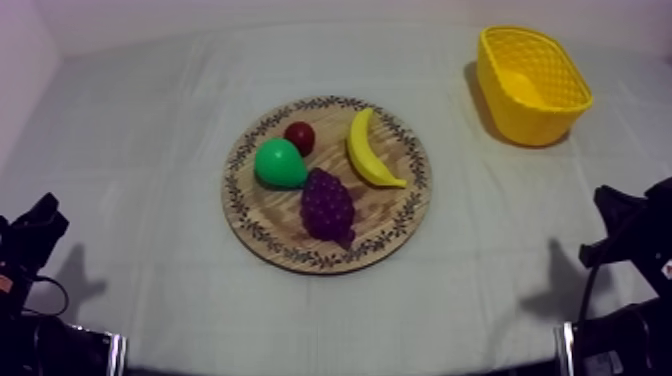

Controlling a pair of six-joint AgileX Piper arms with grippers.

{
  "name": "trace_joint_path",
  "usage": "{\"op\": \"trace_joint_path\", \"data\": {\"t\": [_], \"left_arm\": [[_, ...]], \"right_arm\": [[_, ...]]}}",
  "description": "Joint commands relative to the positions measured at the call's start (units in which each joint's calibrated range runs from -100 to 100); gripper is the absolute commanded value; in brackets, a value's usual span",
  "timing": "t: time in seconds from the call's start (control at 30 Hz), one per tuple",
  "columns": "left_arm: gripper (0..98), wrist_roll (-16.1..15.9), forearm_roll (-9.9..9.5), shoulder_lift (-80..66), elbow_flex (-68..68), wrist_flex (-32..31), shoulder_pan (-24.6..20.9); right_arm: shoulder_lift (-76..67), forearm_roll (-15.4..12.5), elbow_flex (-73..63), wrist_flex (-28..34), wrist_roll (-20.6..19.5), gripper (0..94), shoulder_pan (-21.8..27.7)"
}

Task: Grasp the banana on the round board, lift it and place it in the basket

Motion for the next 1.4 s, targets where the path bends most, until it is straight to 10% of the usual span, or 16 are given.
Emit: {"op": "trace_joint_path", "data": {"t": [0.0, 0.57, 1.37], "left_arm": [[0.1, 0.0, 0.03, 0.0, 0.0, 0.0, 0.0], [0.1, 0.0, 0.03, 0.0, 0.0, 0.0, 0.0], [0.1, 0.0, 0.03, 0.0, 0.0, 0.0, 0.0]], "right_arm": [[2.1, -0.1, -1.4, -0.6, 0.4, 0.6, -0.1], [32.2, 0.0, -35.6, 5.9, 0.0, 0.6, -4.2], [63.0, 7.5, -73.7, 28.7, -12.3, 0.5, -23.6]]}}
